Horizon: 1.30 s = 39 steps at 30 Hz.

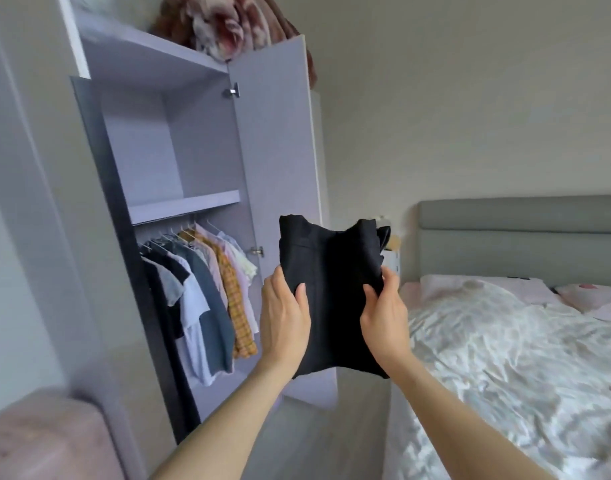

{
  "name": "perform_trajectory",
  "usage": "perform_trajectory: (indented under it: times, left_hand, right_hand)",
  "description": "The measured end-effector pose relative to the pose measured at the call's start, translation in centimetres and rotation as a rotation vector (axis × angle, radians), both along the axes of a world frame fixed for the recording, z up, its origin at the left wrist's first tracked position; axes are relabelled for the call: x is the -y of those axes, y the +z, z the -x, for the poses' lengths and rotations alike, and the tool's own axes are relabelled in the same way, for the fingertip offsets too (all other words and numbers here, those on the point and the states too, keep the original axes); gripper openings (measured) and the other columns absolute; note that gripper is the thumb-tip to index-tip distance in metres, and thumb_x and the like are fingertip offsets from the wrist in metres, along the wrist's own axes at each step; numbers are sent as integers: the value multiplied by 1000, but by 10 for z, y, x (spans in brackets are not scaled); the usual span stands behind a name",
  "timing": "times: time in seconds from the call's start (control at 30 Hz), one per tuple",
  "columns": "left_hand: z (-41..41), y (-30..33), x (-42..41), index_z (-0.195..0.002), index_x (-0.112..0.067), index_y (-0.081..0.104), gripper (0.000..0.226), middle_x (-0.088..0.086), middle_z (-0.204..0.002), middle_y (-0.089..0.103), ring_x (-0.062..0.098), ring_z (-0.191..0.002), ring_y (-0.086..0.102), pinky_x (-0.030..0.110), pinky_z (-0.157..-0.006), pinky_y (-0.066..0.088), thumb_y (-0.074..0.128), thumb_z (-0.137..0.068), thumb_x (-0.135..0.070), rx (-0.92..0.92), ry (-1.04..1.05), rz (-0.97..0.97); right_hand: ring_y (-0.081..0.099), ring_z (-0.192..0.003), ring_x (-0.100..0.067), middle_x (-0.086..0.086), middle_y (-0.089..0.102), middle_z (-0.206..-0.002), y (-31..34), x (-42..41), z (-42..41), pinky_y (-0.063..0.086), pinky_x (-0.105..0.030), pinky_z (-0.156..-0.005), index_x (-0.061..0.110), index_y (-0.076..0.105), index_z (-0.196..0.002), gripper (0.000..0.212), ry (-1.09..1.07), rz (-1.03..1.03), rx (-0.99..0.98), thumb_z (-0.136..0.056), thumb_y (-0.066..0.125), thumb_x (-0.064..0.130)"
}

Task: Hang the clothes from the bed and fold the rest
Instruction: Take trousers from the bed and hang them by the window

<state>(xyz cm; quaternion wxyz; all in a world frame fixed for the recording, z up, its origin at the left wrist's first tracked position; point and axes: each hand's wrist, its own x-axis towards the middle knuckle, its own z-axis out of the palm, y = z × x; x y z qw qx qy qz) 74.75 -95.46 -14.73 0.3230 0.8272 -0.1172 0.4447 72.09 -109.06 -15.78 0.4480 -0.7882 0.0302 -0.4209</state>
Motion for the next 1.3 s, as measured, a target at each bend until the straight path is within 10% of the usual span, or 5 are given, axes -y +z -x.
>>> perform_trajectory:
  times: [0.53,1.3]
  left_hand:
    - [-191,21,-103,-149,-14,12,63,19,-139,37,35,-123,45,46,-89,50,45,-95,-15,39,74,85]
    - [-593,174,-168,-147,-12,22,60,17,-136,34,21,-92,56,21,-75,44,51,-94,-15,301,363,-17]
  right_hand:
    - [58,-88,-27,-11,60,-103,35,-99,-202,43,-35,-70,30,17,-148,59,118,165,134,-97,41,11]
    - [38,-122,-3,14,38,-134,175,-128,-668,23,8,-91,13,33,-143,51,505,18,588,-95,43,0]
